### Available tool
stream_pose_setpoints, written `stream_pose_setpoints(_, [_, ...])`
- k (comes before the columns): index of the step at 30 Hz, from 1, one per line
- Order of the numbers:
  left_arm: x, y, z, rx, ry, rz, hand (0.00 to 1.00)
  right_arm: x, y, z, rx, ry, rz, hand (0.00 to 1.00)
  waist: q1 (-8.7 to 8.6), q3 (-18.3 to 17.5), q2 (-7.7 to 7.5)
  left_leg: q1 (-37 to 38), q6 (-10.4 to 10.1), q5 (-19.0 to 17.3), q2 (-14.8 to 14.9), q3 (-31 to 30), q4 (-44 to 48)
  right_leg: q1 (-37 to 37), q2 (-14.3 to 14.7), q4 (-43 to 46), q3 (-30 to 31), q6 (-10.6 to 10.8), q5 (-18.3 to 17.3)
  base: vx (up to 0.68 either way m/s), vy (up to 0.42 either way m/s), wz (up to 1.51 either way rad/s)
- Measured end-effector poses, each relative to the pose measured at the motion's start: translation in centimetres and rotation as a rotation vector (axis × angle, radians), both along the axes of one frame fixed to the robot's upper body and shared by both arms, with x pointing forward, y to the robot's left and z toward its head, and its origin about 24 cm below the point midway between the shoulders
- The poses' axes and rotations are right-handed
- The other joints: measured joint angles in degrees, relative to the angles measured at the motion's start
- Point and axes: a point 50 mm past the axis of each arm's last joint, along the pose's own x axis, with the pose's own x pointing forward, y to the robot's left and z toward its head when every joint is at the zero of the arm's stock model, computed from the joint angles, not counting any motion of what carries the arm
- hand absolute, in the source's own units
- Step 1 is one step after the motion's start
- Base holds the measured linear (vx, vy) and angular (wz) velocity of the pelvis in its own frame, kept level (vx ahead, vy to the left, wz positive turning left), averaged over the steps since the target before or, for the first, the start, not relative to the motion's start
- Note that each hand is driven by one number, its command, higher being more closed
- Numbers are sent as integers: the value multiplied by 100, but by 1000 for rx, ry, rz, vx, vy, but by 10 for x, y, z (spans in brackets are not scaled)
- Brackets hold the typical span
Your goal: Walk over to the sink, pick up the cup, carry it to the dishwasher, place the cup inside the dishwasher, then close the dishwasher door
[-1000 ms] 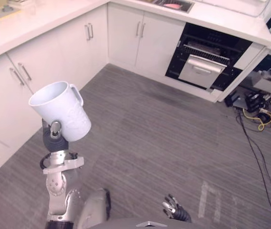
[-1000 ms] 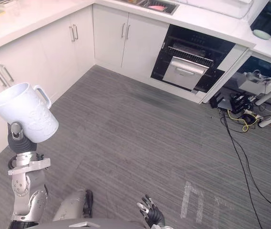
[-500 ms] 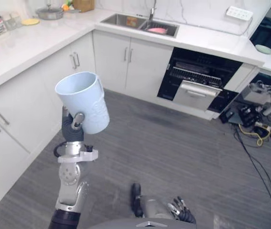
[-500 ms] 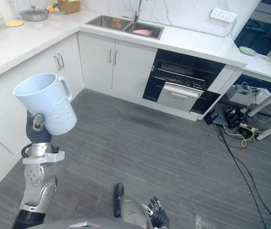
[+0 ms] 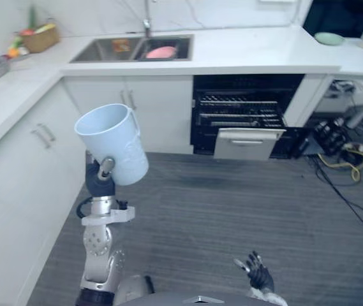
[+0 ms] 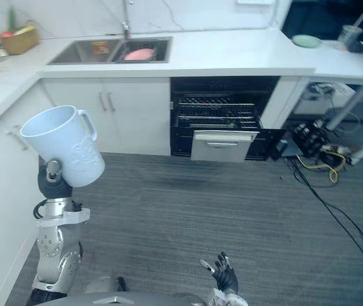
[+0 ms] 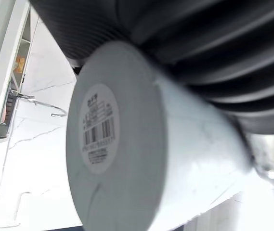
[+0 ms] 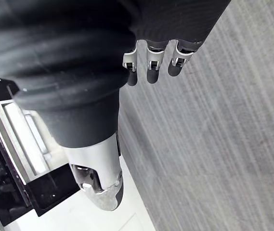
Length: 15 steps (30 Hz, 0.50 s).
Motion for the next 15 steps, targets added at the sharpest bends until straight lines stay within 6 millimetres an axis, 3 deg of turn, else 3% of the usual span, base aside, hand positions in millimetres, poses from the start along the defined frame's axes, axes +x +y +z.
stream_pose_setpoints(1, [-1,1,1,0,5,1,100,6,-2,2,-6,-22,12,0,23,-2,15,-194,-181,470,-195,-321,-835,119,-81,-92,77,97,-57,541,173,-65])
stream_pose_setpoints(3, [-3,2,0,1,6,4,100,9,-5,5,-20,-37,28,0,121,37,130,-625,-362,773,-158,-588,-1314,338,-45,-189,213,280,-199,602,231,-63])
stream_pose_setpoints(4, [-5,2,-2,5,18,5,100,9,-5,5,-21,-35,27,0,171,62,176,-681,-342,878,-92,-563,-1563,568,-35,-239,273,379,-350,551,279,-61])
stream_pose_setpoints(5, [-6,5,-4,18,22,5,100,6,-5,3,-17,-21,21,0,212,66,181,-650,-234,1356,-70,-563,-1439,856,-83,-213,369,462,-585,559,293,-60])
stream_pose_setpoints(6, [-6,7,-4,30,22,2,100,4,-2,0,-1,-8,6,0,220,86,67,-600,-190,1608,-124,-532,-1264,962,-199,-138,374,546,-684,664,350,-58])
stream_pose_setpoints(7, [-6,8,-4,35,17,-8,100,6,5,-2,27,-7,-3,0,220,105,-91,-541,41,1841,-252,-513,-987,968,-389,202,371,653,-756,551,281,-48])
stream_pose_setpoints(8, [-6,11,-3,49,1,-8,100,8,8,-3,34,-13,-7,0,209,89,-151,-634,182,1787,-273,-384,-498,831,-481,716,293,659,-759,653,328,-42])
stream_pose_setpoints(10, [-6,12,-1,60,-14,-24,100,3,7,-4,41,-8,-31,0,151,67,-258,-717,338,1187,-397,-266,243,711,-671,1428,119,719,-719,517,236,-12])
stream_pose_setpoints(11, [-4,10,1,72,-28,-50,100,-7,4,-6,47,10,-72,0,112,10,-362,-633,437,782,-581,-212,564,526,-834,2232,-30,931,-543,583,254,12])
stream_pose_setpoints(12, [0,5,4,82,-51,-82,100,-18,1,-8,62,19,-136,0,48,42,-436,-318,534,514,-733,-171,577,146,-1003,3334,-133,1283,137,658,299,11])
stream_pose_setpoints(13, [1,4,6,83,-59,-87,100,-21,2,-9,71,20,-158,0,32,66,-460,-117,541,453,-792,-162,472,-82,-1088,3924,-159,1445,565,503,245,-7])
stream_pose_setpoints(14, [3,5,7,84,-65,-84,100,-22,5,-10,83,20,-169,0,18,121,-509,291,553,402,-839,-77,211,-529,-1208,4808,-210,1403,551,452,225,-37])
stream_pose_setpoints(15, [5,4,6,81,-54,-83,100,-24,6,-10,79,12,-163,0,-26,178,-449,877,524,396,-846,-28,-224,-1065,-1305,5505,-509,1107,316,395,222,-46])
